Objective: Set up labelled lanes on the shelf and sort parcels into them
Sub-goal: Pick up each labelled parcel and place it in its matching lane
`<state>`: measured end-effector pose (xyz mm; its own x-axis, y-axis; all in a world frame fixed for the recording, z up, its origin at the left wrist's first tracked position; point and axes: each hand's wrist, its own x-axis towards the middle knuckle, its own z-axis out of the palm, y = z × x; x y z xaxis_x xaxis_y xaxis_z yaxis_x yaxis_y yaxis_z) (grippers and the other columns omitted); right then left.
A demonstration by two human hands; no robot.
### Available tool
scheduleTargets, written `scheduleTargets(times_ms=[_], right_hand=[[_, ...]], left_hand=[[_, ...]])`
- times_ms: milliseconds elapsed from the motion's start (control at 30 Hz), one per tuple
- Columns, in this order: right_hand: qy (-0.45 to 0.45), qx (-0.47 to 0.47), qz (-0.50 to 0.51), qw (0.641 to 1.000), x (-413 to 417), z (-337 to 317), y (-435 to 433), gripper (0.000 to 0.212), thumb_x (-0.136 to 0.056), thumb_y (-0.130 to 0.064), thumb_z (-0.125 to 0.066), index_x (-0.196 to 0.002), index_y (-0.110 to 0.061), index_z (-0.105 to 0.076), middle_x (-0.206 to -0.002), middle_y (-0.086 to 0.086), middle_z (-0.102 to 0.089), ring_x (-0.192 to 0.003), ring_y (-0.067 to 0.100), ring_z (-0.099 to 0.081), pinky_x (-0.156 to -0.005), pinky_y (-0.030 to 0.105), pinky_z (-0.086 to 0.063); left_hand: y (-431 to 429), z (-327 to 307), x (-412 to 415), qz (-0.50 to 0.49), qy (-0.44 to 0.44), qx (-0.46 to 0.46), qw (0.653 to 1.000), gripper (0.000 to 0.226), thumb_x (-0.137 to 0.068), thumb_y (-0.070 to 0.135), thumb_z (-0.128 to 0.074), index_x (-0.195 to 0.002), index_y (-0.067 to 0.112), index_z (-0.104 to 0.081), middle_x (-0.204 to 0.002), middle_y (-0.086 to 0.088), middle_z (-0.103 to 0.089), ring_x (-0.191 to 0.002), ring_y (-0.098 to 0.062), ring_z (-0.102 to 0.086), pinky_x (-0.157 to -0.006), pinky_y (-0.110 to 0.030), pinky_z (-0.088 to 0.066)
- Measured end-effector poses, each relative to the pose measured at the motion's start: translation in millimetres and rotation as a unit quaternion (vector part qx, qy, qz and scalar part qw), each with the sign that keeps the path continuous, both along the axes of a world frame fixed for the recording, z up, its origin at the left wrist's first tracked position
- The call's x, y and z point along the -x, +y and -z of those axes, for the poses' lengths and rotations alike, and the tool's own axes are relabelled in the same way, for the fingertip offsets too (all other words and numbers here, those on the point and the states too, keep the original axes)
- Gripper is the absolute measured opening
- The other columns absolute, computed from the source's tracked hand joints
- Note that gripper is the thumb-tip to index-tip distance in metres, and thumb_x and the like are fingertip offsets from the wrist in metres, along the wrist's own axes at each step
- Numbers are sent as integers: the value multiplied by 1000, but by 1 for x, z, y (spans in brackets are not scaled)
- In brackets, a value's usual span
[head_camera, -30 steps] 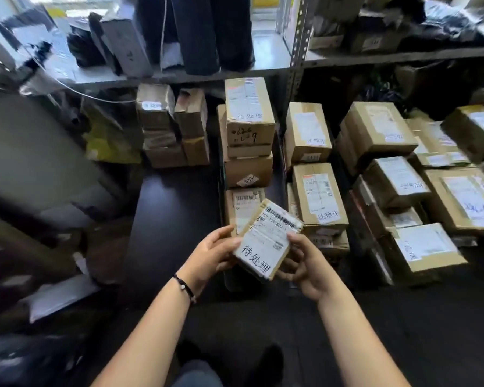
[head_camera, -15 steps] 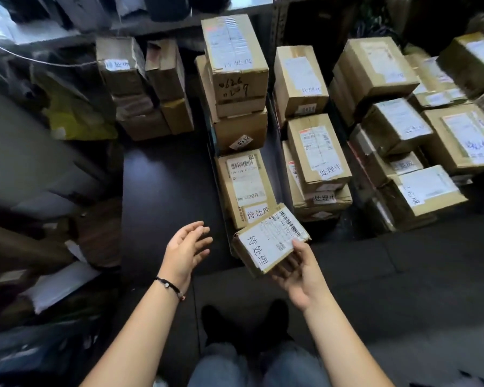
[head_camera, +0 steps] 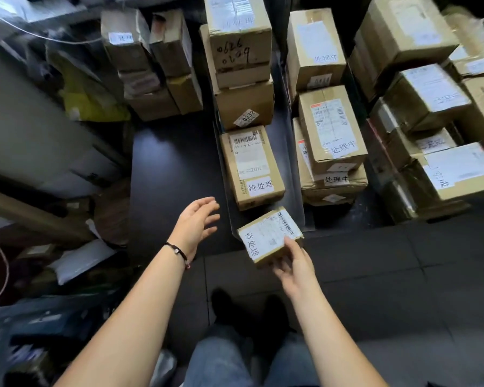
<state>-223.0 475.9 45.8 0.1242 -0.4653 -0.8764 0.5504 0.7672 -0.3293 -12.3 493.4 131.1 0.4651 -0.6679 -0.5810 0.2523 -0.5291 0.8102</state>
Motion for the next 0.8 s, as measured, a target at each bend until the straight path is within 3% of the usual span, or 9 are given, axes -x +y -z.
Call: scheduleTargets(times_ms=[100, 233, 333, 400, 467, 567, 700, 800], right_hand=[[-11, -11, 19, 1000, -5, 16, -2, 51, -91, -20, -72, -139, -17, -54, -126, 9, -68, -117, 27, -63, -88, 49, -52], [-57, -39, 47, 997, -17, 34, -11, 50, -93, -16, -69, -140, -13, -53, -135, 10, -61, -137, 32, -47, -73, 44, -59], [-63, -68, 79, 992, -26, 35, -28, 47, -103, -12, -54, -149, -5, -41, -157, 13, -38, -145, 34, -37, -94, 44, -54], [-60, -70, 77, 993, -26, 30, -35, 46, -106, -15, -49, -150, -5, -40, -157, 13, -39, -142, 33, -42, -97, 44, -52], [-50, -73, 61, 994, -25, 22, -35, 37, -107, -20, -47, -141, -6, -49, -147, 15, -51, -136, 32, -50, -89, 43, -52], [-62, -110, 16, 992, -32, 1, -30, 22, -104, -20, -44, -105, -6, -61, -121, 14, -62, -114, 29, -60, -90, 40, -50], [-122, -97, -54, 986, -61, -46, -33, 21, -95, -15, -48, -77, -9, -56, -81, 7, -59, -76, 20, -56, -69, 30, -49], [-194, -34, -76, 978, -90, -87, -53, 22, -89, -15, -47, -68, -12, -50, -68, 4, -55, -63, 16, -51, -55, 27, -48]], left_hand=[[-1, 1, 2, 27, -13, -5, 1000, 20, -100, 27, -55, -119, 25, -61, -126, -1, -64, -116, -19, -62, -98, -39, -52], [10, 0, -5, 16, -3, 5, 1000, 23, -101, 29, -53, -123, 25, -60, -123, 0, -66, -115, -18, -64, -98, -40, -52], [21, 3, -14, -22, 14, 14, 1000, 27, -101, 31, -53, -126, 22, -60, -121, -2, -69, -112, -20, -67, -95, -39, -54], [27, 4, -19, -42, 20, 17, 999, 27, -101, 31, -53, -126, 22, -60, -122, -3, -69, -112, -21, -67, -91, -38, -54], [32, 4, -22, -66, 34, 17, 997, 26, -101, 31, -52, -125, 22, -61, -122, -3, -68, -112, -22, -67, -88, -36, -54], [31, -1, -26, -89, 55, 18, 994, 26, -101, 30, -53, -124, 21, -61, -122, -4, -68, -111, -22, -67, -87, -37, -54], [18, -18, -37, -103, 70, 45, 991, 27, -101, 30, -54, -124, 20, -62, -121, -4, -69, -110, -23, -67, -84, -35, -53], [8, -34, -57, -106, 70, 73, 989, 28, -101, 30, -54, -125, 19, -62, -119, -3, -70, -108, -22, -68, -83, -35, -53]])
